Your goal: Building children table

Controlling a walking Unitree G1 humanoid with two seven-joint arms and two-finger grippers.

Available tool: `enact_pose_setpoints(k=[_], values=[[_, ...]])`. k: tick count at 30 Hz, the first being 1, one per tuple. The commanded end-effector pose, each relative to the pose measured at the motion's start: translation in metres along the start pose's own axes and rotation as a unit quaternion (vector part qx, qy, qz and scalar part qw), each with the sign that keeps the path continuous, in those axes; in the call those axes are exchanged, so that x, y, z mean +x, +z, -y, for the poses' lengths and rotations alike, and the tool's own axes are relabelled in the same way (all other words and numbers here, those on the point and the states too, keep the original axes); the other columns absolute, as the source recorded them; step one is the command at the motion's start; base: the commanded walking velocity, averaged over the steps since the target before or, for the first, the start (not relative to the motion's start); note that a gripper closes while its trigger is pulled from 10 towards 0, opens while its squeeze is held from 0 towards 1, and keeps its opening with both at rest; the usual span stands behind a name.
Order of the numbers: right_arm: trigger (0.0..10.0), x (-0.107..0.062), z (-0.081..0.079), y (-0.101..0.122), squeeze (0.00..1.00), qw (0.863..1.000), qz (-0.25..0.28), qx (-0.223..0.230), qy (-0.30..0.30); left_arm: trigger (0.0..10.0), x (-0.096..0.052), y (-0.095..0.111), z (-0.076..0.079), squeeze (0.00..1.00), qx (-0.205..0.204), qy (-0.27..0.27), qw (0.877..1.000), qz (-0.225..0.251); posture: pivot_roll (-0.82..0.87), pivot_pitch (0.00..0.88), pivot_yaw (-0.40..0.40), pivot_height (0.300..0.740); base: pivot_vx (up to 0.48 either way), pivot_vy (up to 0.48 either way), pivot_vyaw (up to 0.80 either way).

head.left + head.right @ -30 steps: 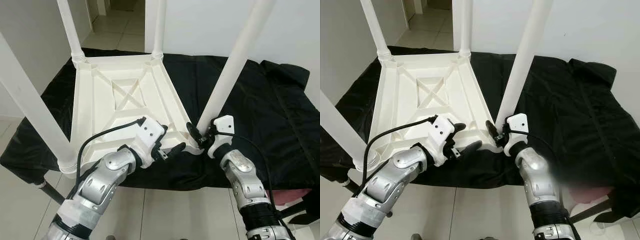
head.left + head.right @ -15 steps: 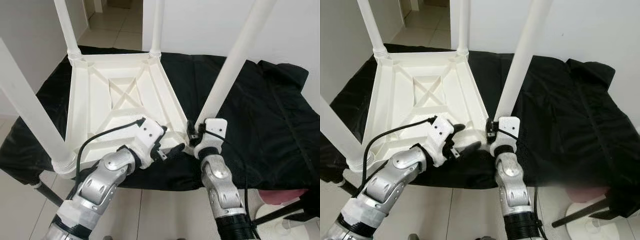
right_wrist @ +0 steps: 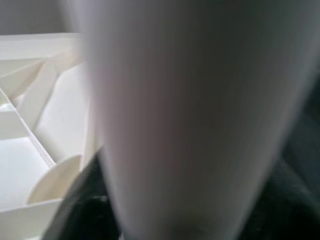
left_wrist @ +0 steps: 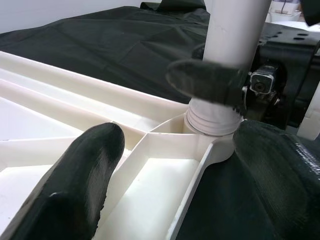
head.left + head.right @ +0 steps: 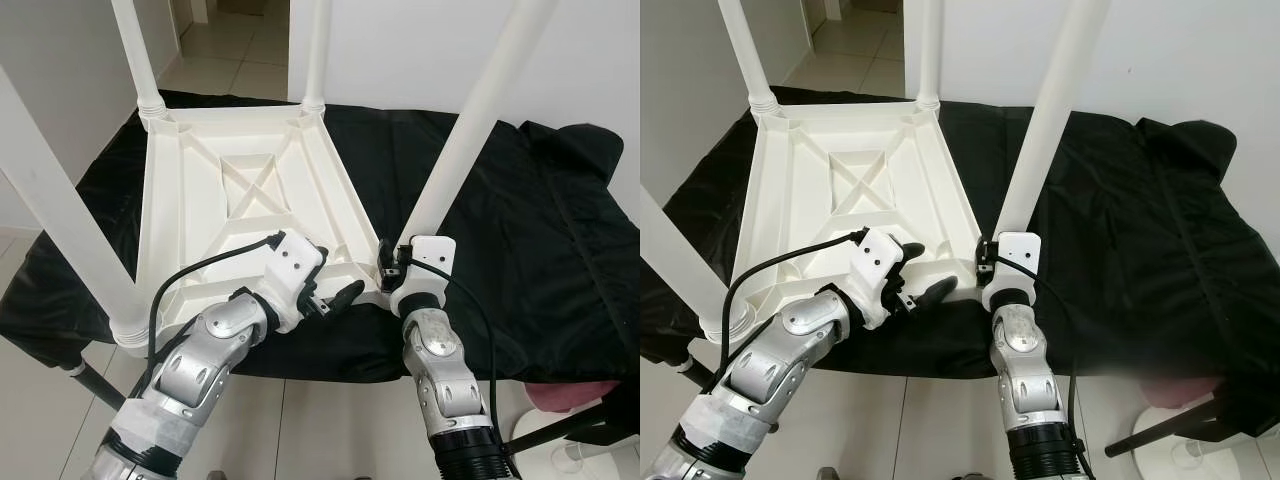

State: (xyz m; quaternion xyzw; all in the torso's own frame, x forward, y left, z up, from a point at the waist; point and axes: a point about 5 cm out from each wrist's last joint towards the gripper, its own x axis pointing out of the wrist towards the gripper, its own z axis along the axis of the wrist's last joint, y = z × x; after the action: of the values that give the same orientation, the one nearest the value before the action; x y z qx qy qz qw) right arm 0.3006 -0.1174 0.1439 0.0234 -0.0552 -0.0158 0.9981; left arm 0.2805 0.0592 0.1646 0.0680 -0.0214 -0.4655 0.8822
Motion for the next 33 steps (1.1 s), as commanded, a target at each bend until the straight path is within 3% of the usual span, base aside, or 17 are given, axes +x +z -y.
enact_pose_setpoints(k=[1, 5, 9, 10, 13, 18, 20, 31, 32, 33], values=[[10.0, -0.003, 0.001, -0.005, 1.0, 1.0, -0.007, 0.013, 0.015, 10.0, 0.0, 0.0, 0.002, 0.0, 0.01, -0.017, 1.0, -0.001, -0.02, 0.066, -0.06, 0.74, 0.0, 0.0, 0.0], [10.0, -0.003, 0.005, -0.001, 1.0, 0.998, 0.009, 0.011, 0.056, 10.0, 0.0, 0.0, 0.002, 0.0, 0.01, -0.018, 1.0, -0.001, -0.01, 0.066, -0.06, 0.74, 0.0, 0.0, 0.0], [10.0, -0.002, 0.019, 0.004, 1.0, 0.991, 0.019, -0.015, 0.133, 10.0, 0.0, -0.001, 0.004, 0.0, 0.01, -0.026, 1.0, -0.005, -0.02, 0.067, -0.053, 0.74, 0.0, 0.0, 0.0], [10.0, -0.004, 0.021, 0.003, 0.0, 0.985, 0.015, -0.014, 0.172, 10.0, 0.0, -0.001, 0.006, 0.0, 0.009, -0.03, 1.0, -0.005, -0.02, 0.068, -0.052, 0.74, 0.0, 0.0, 0.0], [10.0, -0.006, 0.025, 0.001, 0.0, 0.976, 0.006, -0.025, 0.218, 10.0, 0.0, -0.002, 0.008, 0.0, 0.008, -0.037, 0.999, -0.005, -0.02, 0.066, -0.054, 0.74, 0.0, 0.0, 0.0], [10.0, -0.006, 0.028, -0.001, 0.0, 0.973, 0.001, -0.035, 0.228, 10.0, 0.0, -0.002, 0.01, 0.0, 0.008, -0.04, 0.999, -0.005, -0.02, 0.066, -0.054, 0.74, 0.0, 0.0, 0.0], [10.0, 0.001, 0.032, 0.0, 0.0, 0.961, 0.002, -0.058, 0.271, 10.0, 0.001, -0.001, 0.013, 0.0, 0.008, -0.048, 0.999, -0.005, -0.02, 0.063, -0.05, 0.74, 0.0, 0.0, 0.0], [9.8, 0.018, 0.037, 0.001, 0.0, 0.947, -0.001, -0.088, 0.308, 10.0, -0.003, -0.006, 0.019, 0.0, 0.013, -0.076, 0.997, -0.023, -0.01, 0.06, -0.05, 0.74, 0.0, 0.0, 0.0], [0.9, 0.02, 0.038, -0.001, 0.0, 0.948, -0.005, -0.087, 0.305, 10.0, -0.003, -0.006, 0.019, 0.0, 0.013, -0.078, 0.997, -0.023, 0.0, 0.059, -0.053, 0.74, 0.0, 0.0, 0.0], [0.0, 0.021, 0.038, -0.003, 0.0, 0.949, -0.007, -0.083, 0.304, 10.0, -0.003, -0.006, 0.02, 0.0, 0.013, -0.078, 0.997, -0.023, 0.0, 0.057, -0.053, 0.74, 0.0, 0.0, 0.0]])
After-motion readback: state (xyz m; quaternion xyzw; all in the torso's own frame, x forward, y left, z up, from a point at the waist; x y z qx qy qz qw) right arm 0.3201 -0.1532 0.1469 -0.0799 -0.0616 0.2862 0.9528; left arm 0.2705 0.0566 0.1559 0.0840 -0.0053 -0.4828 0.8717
